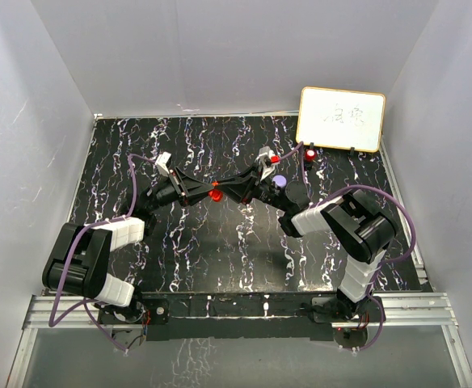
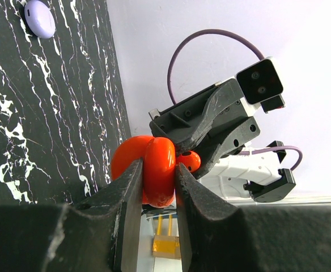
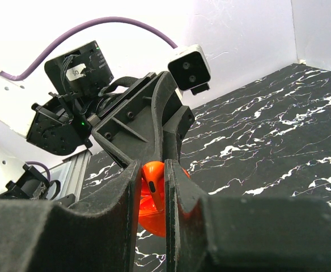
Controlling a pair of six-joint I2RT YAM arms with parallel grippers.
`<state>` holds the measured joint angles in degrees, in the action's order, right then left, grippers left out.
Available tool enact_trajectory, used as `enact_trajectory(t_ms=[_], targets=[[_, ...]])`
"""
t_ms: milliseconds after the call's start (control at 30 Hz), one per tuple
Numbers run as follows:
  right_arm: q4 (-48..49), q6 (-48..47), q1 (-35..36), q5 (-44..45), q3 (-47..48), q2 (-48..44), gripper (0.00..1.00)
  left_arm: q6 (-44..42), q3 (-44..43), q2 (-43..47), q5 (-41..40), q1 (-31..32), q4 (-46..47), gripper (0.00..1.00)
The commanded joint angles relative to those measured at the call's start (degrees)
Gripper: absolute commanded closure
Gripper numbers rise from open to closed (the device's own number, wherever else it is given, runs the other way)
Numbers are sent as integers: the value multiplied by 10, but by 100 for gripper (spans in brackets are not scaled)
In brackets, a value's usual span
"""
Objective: Insert the wireless bluetooth earbuds into the charging case
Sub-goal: Place the earbud in the charging case.
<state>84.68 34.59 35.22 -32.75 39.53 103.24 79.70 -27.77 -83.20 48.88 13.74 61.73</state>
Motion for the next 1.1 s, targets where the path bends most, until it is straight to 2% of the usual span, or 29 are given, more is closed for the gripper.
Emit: enact_trajectory(t_ms=[0,1067], targets=[[158,-8,-1,9,5,3,100,-2,-18,9,6,4,20,100],[192,-17,-1,21,10,8,100,12,-4,-20,-6,8,44,100]])
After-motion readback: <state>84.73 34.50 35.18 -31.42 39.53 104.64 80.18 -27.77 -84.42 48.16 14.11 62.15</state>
